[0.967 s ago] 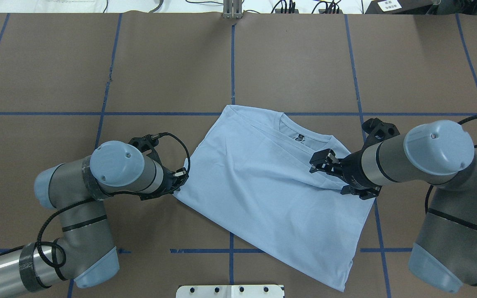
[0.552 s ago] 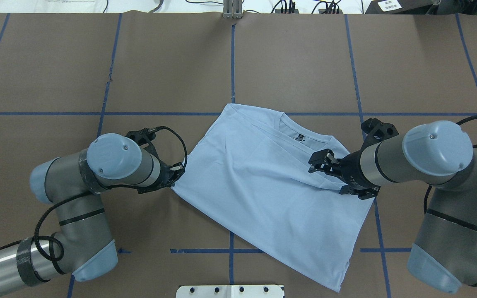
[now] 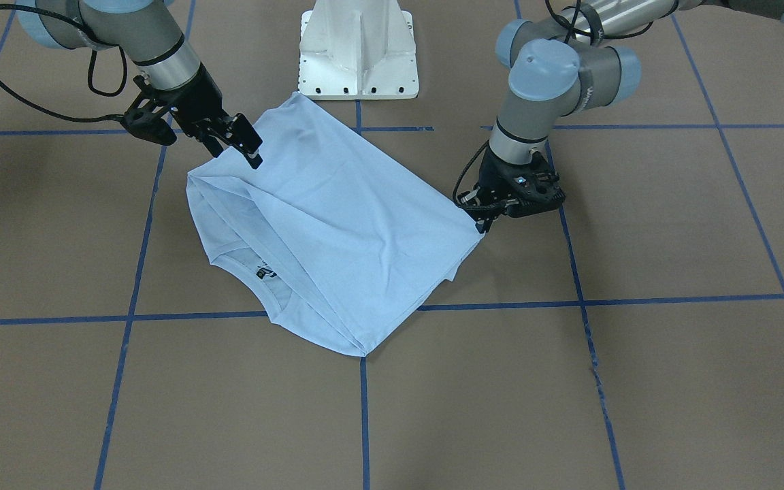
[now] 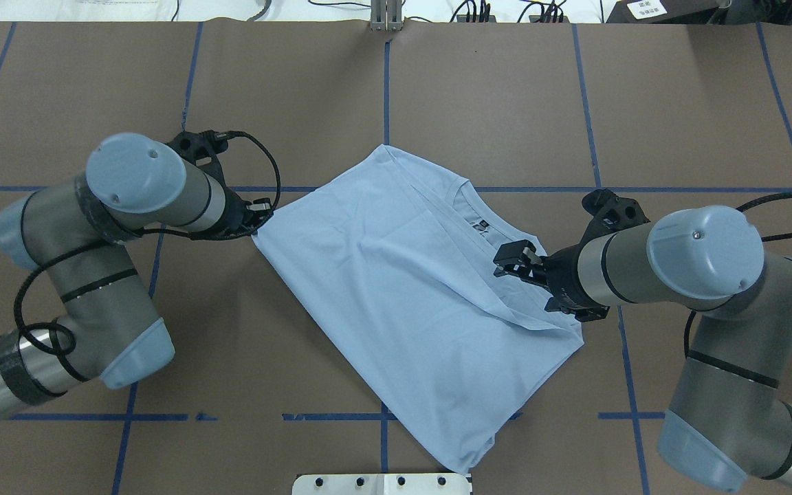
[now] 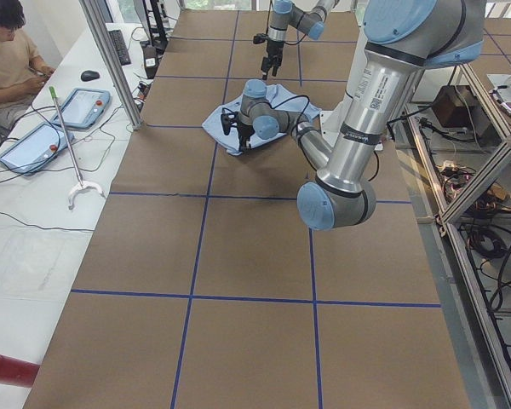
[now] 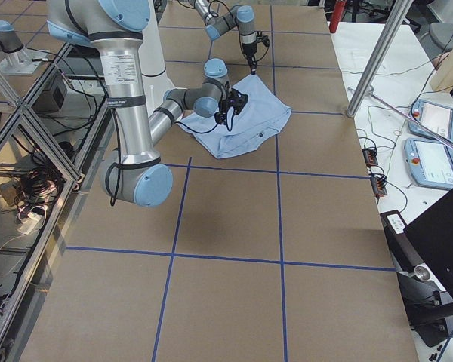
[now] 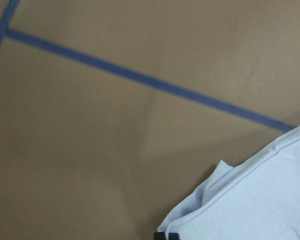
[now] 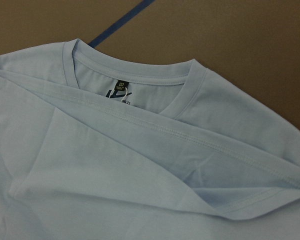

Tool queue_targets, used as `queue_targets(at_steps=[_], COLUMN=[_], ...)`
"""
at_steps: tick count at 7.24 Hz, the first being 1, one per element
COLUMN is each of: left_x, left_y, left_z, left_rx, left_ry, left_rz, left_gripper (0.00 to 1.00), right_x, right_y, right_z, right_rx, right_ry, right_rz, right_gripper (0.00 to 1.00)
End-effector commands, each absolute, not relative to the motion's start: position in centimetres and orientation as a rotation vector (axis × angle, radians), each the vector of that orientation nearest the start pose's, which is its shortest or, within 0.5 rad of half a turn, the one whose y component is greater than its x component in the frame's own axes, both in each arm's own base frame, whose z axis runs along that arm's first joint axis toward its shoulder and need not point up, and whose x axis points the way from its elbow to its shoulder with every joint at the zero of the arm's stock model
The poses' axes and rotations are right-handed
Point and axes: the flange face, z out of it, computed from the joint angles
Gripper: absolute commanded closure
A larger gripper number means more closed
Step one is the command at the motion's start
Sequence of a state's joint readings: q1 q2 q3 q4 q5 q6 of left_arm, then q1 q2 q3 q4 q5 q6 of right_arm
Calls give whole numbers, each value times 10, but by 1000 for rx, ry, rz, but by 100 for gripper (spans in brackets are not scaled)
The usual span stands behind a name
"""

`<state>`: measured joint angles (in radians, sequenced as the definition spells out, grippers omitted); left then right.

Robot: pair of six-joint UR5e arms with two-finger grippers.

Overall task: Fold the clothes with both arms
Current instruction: 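Pull the shirt corner away from the robot with the left gripper to straighten it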

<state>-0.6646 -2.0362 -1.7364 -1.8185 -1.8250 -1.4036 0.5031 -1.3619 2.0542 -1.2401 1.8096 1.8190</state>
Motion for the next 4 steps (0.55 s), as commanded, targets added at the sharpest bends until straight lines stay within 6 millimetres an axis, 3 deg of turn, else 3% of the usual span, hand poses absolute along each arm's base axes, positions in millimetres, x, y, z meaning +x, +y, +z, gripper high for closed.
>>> queue_targets(at_steps=[1, 2, 3, 4], left_x=[428, 455, 469, 475], left_y=[-581, -623, -672, -696], left_z=[284, 296, 296, 290], left_rx=[229, 262, 280, 290], left_ry=[908, 951, 952, 954], left_rz=[-405, -413, -441, -452], left_gripper=[100, 100, 100, 100], right_x=[-420, -423, -423, -423], right_y=[-347, -347, -348, -349], right_z=[297, 296, 295, 292], right_rx=[-34, -33, -26, 0], right_ry=[-1031, -1036, -1041, -1046], right_rz=[575, 574, 579, 593], right_gripper=[0, 0, 0, 0])
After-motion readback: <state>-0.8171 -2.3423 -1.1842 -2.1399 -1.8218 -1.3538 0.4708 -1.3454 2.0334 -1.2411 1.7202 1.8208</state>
